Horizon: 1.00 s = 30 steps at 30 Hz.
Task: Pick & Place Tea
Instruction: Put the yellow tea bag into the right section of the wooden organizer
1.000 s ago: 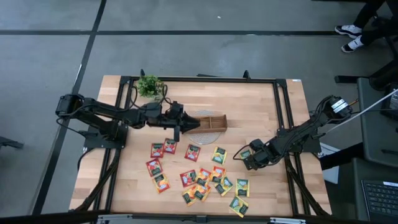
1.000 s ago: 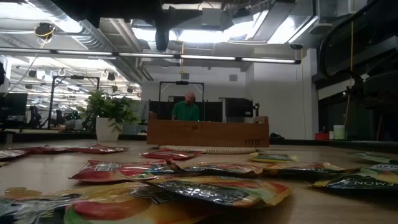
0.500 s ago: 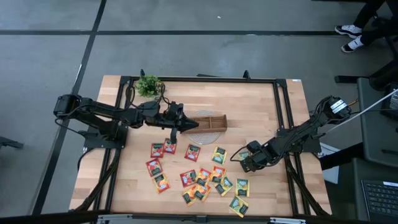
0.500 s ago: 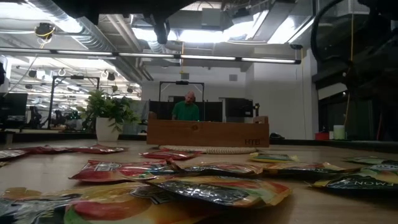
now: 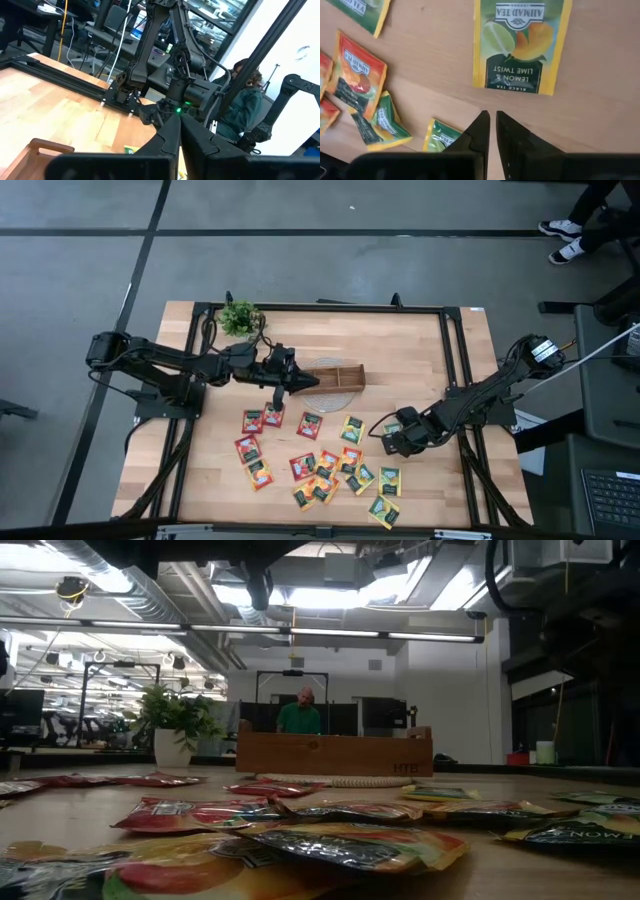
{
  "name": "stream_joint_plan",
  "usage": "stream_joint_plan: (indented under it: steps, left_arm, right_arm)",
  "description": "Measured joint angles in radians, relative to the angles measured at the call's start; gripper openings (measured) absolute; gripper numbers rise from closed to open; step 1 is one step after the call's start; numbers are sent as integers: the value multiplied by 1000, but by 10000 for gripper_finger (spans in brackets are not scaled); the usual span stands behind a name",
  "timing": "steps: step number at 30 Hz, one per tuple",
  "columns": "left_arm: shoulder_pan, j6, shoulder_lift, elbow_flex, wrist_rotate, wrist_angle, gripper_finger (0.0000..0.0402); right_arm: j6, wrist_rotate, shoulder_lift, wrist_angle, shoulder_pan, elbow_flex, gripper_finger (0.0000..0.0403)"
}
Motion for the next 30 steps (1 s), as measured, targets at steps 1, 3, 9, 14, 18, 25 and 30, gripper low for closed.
stream_joint_plan:
  steps: [1,3,9,14,18,25,30]
  left_arm:
    - [0,0,0,0,0,0,7]
    - [0,0,0,0,0,0,6]
    - [0,0,0,0,0,0,10]
    - [0,0,0,0,0,0,12]
    - [1,-3,0,0,0,0,9]
    - [3,-16,-1,0,0,3,7]
    - [22,-33,-1,-1,0,4,7]
  right_arm:
    - [7,0,0,0,0,0,42]
    - [20,-5,0,0,0,0,60]
    - [124,-6,0,-39,0,0,157]
    - [264,-10,11,-136,0,0,242]
    - [293,-24,43,-113,0,0,272]
    - [318,-59,127,-64,0,0,262]
    - [328,-61,165,-62,0,2,248]
